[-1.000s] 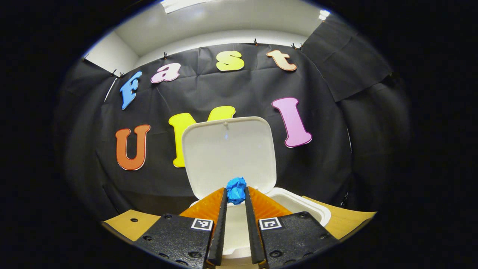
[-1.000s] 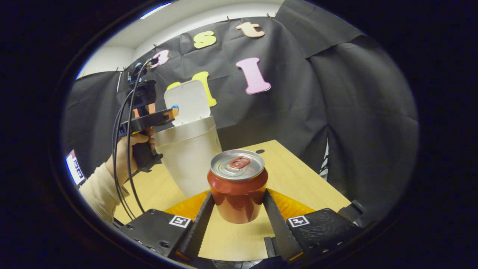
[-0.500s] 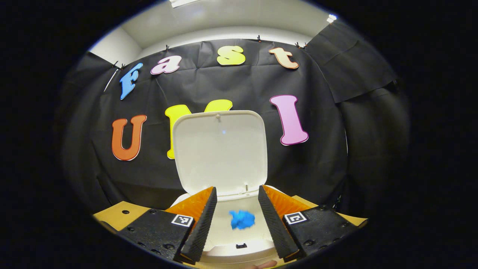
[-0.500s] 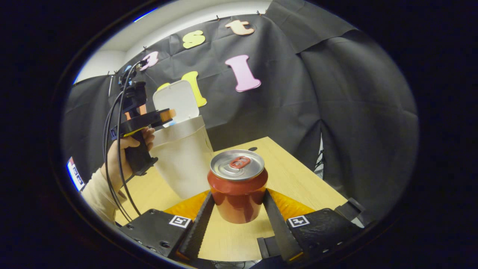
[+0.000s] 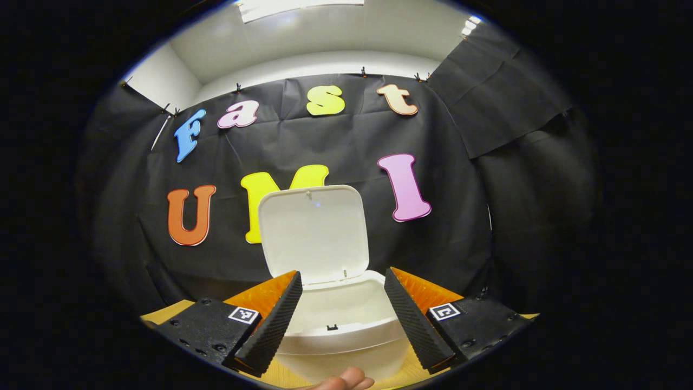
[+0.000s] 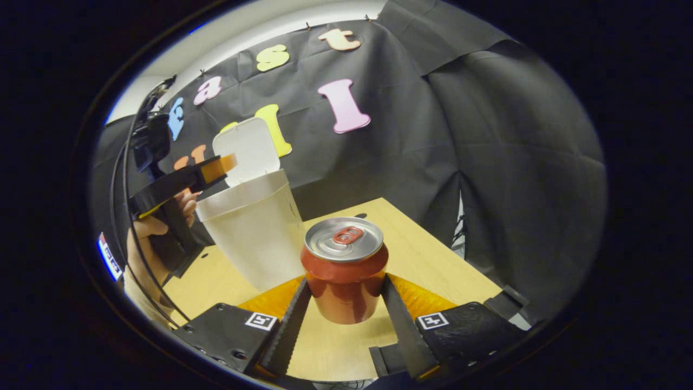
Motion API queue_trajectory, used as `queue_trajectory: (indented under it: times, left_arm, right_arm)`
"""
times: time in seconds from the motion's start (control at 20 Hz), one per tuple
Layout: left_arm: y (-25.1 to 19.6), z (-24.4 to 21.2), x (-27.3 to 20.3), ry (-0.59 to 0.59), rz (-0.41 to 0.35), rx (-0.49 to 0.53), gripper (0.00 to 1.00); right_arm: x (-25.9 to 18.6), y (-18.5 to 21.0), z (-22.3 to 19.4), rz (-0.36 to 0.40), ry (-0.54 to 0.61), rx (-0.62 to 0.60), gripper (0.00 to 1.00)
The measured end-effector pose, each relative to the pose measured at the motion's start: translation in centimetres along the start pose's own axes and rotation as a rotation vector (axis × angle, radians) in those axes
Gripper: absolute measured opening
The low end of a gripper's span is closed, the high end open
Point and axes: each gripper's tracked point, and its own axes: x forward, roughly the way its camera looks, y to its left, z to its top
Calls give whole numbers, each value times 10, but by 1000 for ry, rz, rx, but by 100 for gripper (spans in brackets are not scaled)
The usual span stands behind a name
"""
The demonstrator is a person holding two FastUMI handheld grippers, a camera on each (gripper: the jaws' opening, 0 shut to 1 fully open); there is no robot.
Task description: Press the lid of the desktop garbage bin to open it, pick up the crumpled paper on the desktop and throw it into the bin, then pick up the pop can on the desktop and drop it into the bin, and finally close the garbage bin lid.
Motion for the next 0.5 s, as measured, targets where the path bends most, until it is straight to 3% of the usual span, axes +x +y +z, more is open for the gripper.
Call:
queue_trajectory:
  times: [0.25,0.5]
  left_arm:
    - [19,9,-35,-49,39,34,98]
    - [48,-12,-74,-24,82,32,98]
  right_arm:
    - [-1,4,0,-11,-11,-13,78]
    - [-8,1,1,-30,-21,-48,79]
